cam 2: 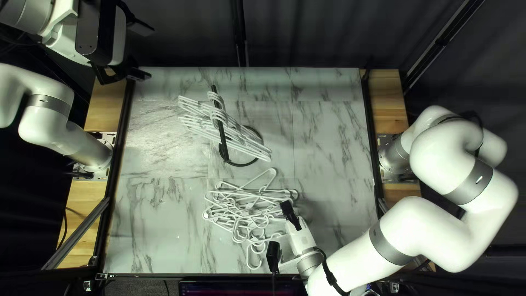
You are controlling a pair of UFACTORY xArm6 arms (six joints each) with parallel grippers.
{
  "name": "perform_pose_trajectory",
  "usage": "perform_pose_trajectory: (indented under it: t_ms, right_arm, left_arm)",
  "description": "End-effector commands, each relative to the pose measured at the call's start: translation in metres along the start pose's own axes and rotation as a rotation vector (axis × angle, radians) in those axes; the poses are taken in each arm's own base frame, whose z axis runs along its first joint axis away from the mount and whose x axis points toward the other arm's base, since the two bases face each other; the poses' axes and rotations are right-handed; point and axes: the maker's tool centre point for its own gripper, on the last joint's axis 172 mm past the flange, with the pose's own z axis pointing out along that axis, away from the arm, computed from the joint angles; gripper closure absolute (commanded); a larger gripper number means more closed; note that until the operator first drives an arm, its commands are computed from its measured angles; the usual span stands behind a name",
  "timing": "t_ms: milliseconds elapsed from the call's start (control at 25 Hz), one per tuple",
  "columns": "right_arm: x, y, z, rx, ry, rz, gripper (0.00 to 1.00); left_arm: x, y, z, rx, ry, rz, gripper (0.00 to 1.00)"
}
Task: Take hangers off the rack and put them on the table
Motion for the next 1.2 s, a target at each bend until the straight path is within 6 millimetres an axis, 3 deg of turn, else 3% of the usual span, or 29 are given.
perform_pose_trajectory:
  t_ms: [40,80,160,440,840,1200]
  right_arm:
    - [-0.001,-0.001,0.002,0.011,0.000,0.002,0.76]
    - [-0.001,-0.002,0.002,0.016,0.001,0.004,0.64]
    - [-0.002,-0.001,0.002,0.022,0.001,0.008,0.01]
    - [0.001,0.009,-0.004,0.062,0.033,0.017,0.00]
    - [0.009,0.025,-0.015,0.294,0.174,0.035,0.00]
    - [0.000,0.013,-0.025,0.445,0.301,0.182,0.00]
  left_arm:
    - [0.000,0.000,0.000,0.000,0.000,0.000,0.00]
    - [0.000,0.000,0.000,0.000,0.000,0.000,0.00]
    - [0.000,0.000,0.000,0.000,0.000,0.000,0.00]
    - [0.000,0.000,0.000,0.000,0.000,0.000,0.00]
    - [0.000,0.000,0.000,0.000,0.000,0.000,0.00]
    - [0.000,0.000,0.000,0.000,0.000,0.000,0.00]
